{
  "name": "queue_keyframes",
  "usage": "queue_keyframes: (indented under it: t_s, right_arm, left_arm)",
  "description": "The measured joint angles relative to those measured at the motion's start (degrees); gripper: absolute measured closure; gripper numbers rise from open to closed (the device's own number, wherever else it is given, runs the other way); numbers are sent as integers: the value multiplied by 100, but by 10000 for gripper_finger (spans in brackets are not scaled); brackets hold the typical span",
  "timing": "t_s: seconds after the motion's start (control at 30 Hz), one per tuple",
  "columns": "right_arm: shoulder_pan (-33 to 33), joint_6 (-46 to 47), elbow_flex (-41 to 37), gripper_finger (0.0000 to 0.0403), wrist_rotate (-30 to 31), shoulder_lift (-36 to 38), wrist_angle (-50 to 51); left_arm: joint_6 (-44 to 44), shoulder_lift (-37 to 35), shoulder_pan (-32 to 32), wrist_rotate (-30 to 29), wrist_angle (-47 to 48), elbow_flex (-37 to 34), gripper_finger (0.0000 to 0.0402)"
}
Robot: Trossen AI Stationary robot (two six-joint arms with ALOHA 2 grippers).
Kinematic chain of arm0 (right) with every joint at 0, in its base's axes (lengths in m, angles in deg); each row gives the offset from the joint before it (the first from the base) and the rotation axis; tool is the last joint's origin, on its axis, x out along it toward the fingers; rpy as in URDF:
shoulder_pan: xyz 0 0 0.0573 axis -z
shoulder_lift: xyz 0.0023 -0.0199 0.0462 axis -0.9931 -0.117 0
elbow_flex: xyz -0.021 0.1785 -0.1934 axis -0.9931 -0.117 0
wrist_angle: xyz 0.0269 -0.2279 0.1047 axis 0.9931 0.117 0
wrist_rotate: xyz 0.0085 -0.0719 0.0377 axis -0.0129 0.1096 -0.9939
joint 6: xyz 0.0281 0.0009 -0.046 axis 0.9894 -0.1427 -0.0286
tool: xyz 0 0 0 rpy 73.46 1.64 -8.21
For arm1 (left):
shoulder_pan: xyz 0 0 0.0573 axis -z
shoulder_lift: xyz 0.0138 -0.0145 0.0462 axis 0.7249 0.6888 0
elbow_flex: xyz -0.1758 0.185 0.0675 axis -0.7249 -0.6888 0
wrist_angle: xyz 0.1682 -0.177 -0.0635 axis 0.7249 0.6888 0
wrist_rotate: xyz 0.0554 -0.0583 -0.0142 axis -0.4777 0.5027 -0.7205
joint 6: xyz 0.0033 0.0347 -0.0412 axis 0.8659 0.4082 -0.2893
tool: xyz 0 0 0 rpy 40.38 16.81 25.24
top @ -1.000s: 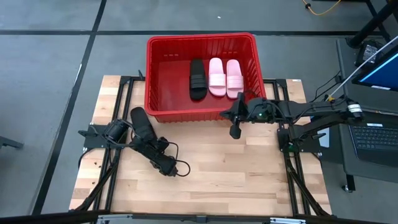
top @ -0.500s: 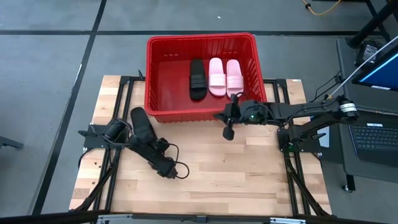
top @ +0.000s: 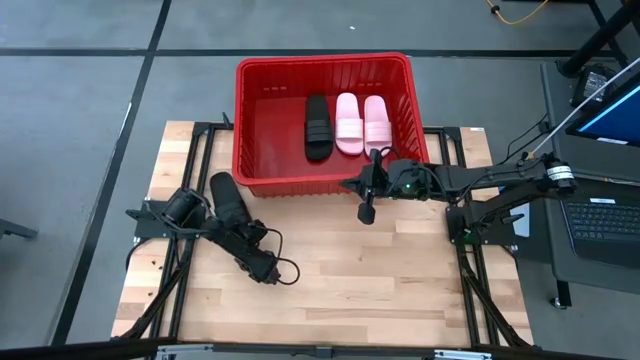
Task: Pick and place slides into bin
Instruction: Put the black slipper into the red bin
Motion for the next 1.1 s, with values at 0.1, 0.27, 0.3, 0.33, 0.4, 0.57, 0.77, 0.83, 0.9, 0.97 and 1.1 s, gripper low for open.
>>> queue_keyframes:
  t_s: [0.1, 0.27, 0.3, 0.33, 0.4, 0.57, 0.77, 0.83, 0.9, 0.97, 1.1]
  right_arm:
    - [2, -7, 0, 396, 0, 0, -21]
    - [4, -11, 0, 396, 0, 0, -38]
    - [4, -11, 0, 396, 0, 0, -38]
    - [4, -14, 0, 396, 0, 0, -38]
    - [4, -43, 0, 396, 0, 0, -38]
    - [4, -118, 0, 396, 0, 0, -36]
    - [4, -116, 0, 396, 0, 0, -58]
    - [4, -118, 0, 396, 0, 0, -86]
    - [4, -129, 0, 396, 1, 0, -122]
    - [4, -136, 0, 396, 1, 1, -163]
    - [4, -136, 0, 396, 0, 2, -174]
  left_arm:
    - [0, 0, -2, -101, -3, 1, 258]
    - [-2, 0, -9, -358, -3, -3, 258]
    - [-3, 0, -9, -401, -7, -28, 258]
    - [-14, 0, -9, -408, -6, -71, 258]
    - [-54, 0, -9, -386, -5, -159, 258]
    - [-66, 0, -13, -367, -11, -252, 258]
    - [14, 0, -13, -367, -259, -252, 258]
    - [18, 0, -13, -375, -265, -252, 258]
    - [-4, 0, -13, -385, -262, -252, 258]
    - [-4, 0, -13, -384, -265, -252, 258]
    - [-9, 11, -13, -318, -291, -255, 258]
